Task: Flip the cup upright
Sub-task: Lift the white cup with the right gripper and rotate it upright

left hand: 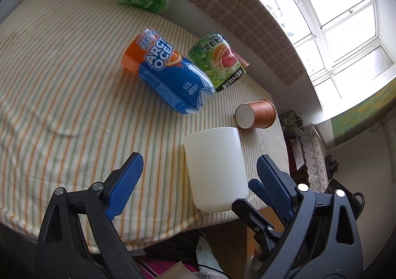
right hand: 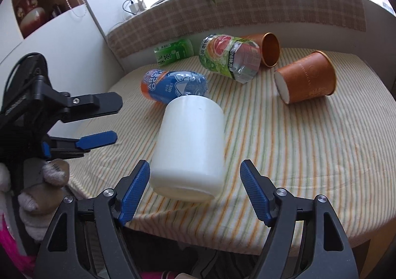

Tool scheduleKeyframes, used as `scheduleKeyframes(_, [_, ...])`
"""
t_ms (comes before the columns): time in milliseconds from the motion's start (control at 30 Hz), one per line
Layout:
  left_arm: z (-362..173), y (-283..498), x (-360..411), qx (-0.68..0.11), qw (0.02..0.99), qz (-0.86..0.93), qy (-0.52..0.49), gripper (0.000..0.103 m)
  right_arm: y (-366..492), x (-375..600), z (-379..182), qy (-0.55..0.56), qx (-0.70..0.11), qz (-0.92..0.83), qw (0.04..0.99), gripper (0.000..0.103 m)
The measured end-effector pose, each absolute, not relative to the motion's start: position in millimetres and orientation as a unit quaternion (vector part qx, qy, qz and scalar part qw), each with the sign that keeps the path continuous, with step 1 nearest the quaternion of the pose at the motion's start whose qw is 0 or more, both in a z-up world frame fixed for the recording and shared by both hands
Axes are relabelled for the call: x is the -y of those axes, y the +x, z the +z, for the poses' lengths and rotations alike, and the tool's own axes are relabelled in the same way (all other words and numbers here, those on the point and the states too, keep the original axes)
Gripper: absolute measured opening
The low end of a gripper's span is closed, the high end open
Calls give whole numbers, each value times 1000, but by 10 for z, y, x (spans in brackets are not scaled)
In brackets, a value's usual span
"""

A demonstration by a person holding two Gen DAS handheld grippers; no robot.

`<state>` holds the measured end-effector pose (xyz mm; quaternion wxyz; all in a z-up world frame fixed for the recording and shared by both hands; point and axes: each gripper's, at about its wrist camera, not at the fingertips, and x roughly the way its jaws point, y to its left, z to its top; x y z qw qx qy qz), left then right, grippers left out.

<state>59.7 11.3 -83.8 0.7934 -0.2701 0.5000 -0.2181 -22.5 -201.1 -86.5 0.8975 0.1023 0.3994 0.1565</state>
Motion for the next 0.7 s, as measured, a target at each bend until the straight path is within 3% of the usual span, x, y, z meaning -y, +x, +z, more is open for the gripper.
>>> scheduleKeyframes(400, [-1170,854,264,-563,722,-241,-321,92,-662,2979,-785,159,-377,27,912,78])
scheduleKeyframes(467, [-1202,883,299,-569,717,-241,-322,85,-674,3035,-827,169,-380,18,909,78])
scheduleKeyframes(700, [-1297,966,356,-580,710,-239,-322,81,-675,3052,-862,172,-383,17,907,78])
